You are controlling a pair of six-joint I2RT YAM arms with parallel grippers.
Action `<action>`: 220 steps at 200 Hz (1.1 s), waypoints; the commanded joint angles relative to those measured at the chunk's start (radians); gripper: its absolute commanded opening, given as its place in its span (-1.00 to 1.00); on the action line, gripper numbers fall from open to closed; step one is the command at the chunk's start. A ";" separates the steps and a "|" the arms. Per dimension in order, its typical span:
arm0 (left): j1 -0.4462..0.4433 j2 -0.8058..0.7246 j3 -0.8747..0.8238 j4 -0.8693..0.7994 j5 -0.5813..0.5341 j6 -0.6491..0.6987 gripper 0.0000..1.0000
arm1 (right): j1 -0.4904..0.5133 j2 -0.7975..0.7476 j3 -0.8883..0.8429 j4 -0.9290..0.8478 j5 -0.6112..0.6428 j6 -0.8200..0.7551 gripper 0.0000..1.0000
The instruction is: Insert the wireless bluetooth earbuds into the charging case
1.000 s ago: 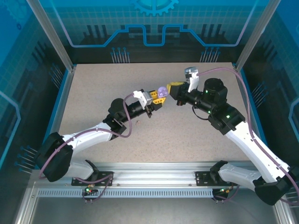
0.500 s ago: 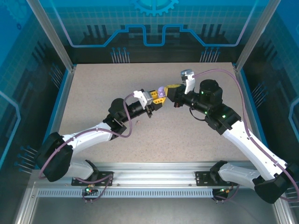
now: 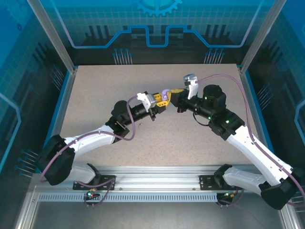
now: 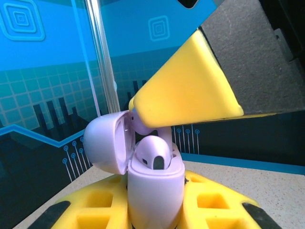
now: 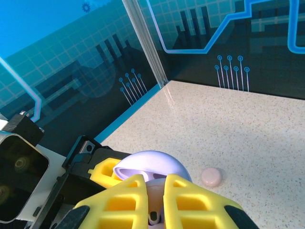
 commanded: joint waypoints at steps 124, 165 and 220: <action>-0.007 0.001 0.032 0.038 0.005 0.005 -1.00 | 0.027 0.028 0.019 -0.029 0.004 -0.063 -0.81; -0.007 0.006 0.031 0.047 -0.021 -0.007 -1.00 | 0.032 0.054 0.028 -0.079 0.003 -0.060 -0.67; -0.007 0.012 0.016 0.039 -0.037 -0.003 -1.00 | 0.032 0.040 0.066 -0.093 0.066 -0.015 -0.05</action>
